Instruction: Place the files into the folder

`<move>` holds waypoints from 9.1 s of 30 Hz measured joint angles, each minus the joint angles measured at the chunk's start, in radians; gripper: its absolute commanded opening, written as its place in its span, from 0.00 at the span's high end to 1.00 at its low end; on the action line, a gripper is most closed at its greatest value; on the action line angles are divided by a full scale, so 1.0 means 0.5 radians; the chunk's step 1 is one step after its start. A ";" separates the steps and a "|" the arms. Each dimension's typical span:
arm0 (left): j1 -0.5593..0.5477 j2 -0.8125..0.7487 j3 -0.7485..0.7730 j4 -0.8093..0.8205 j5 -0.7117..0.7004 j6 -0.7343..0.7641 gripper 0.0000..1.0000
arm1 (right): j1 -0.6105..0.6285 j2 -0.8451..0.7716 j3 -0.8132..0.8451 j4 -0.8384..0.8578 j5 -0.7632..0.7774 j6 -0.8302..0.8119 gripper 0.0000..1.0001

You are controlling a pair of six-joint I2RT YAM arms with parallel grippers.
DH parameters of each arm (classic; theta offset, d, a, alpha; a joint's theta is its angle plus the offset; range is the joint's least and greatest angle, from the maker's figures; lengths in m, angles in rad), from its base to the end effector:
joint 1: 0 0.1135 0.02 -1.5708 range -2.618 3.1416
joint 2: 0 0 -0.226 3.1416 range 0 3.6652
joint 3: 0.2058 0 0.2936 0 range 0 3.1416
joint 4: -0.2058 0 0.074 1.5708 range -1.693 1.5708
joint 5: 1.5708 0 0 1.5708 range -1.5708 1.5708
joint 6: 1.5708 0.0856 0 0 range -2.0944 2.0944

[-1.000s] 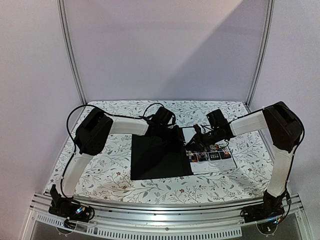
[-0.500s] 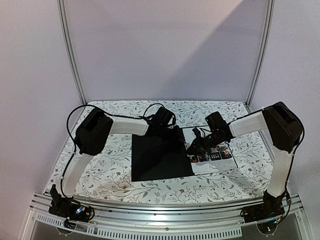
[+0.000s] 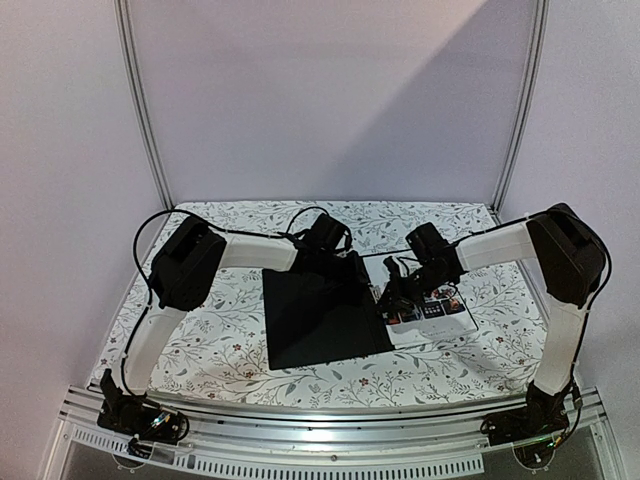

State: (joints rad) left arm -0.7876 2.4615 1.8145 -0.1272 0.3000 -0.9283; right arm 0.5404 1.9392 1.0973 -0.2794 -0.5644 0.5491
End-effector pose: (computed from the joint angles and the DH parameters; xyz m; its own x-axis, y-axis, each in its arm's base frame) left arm 0.3861 -0.4236 0.0213 -0.9569 -0.1229 -0.2630 0.1001 0.7108 -0.6962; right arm 0.3204 0.2456 0.0181 -0.9897 -0.0795 -0.1192 -0.1377 0.7579 0.6377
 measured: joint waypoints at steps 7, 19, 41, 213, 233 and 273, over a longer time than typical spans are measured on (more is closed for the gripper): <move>0.000 0.001 0.000 -0.001 -0.003 0.012 0.89 | 0.033 -0.005 0.051 -0.105 0.124 -0.086 0.92; -0.004 0.002 0.005 -0.009 -0.035 0.056 0.91 | 0.033 0.003 0.062 -0.193 0.199 -0.175 0.94; -0.004 0.002 0.005 -0.011 -0.040 0.069 0.91 | -0.029 0.130 0.188 -0.338 -0.040 -0.273 0.96; 0.452 -1.480 -2.570 1.820 0.449 -0.097 0.80 | 0.180 0.266 0.975 -0.898 0.737 -0.117 0.51; 0.581 -1.680 -1.991 0.363 0.529 0.460 1.00 | -0.476 -0.285 0.005 -0.487 0.687 -0.169 0.41; 0.106 -1.495 -0.968 0.064 0.579 0.676 0.01 | -0.215 -0.141 -0.211 0.230 -0.198 0.137 0.30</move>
State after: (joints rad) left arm -0.7345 1.7142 1.3304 -0.0952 0.5896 -0.5903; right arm 0.4328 1.8687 0.9916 -0.1646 -0.6632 0.6174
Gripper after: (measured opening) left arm 0.995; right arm 0.697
